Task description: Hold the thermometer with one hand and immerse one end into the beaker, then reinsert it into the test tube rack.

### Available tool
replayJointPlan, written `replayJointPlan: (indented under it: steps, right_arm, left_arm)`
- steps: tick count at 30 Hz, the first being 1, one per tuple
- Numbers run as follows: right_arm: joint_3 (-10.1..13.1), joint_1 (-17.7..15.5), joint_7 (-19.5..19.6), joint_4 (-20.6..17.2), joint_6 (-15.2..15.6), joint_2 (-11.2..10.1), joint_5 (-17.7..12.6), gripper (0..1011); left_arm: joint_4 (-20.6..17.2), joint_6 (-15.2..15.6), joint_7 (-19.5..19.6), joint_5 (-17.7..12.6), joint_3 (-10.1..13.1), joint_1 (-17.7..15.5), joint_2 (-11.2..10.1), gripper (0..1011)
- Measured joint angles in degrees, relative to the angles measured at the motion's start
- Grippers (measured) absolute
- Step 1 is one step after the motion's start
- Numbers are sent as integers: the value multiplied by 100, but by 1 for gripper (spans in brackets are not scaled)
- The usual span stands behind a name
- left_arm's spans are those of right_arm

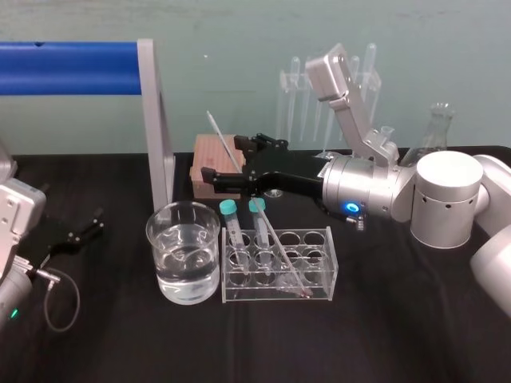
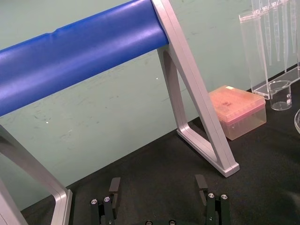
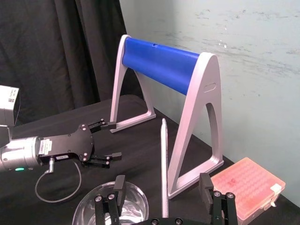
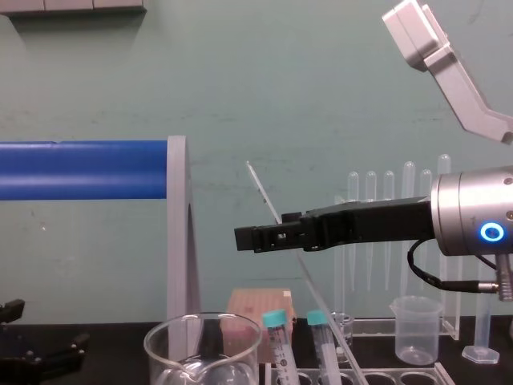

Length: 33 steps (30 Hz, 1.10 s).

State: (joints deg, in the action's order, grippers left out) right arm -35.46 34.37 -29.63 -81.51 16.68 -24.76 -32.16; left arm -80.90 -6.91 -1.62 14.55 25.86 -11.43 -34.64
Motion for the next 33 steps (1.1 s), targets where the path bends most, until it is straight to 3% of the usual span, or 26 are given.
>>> replayJointPlan:
  steps: [7, 15, 18, 33]
  right_arm:
    - [0, -3, 0, -4, 3, -6, -4, 907]
    - [0, -7, -1, -10, 9, -10, -11, 692]
    - [0, -8, -1, -11, 10, -11, -13, 548]
    - [0, -10, -1, -13, 10, -15, -12, 91]
  left_arm:
    - [0, 0, 0, 0, 0, 0, 0, 1008]
    - [0, 1, 0, 0, 0, 0, 0, 1008]
    - [0, 1, 0, 0, 0, 0, 0, 1008]
    - [0, 0, 0, 0, 0, 0, 0, 1008]
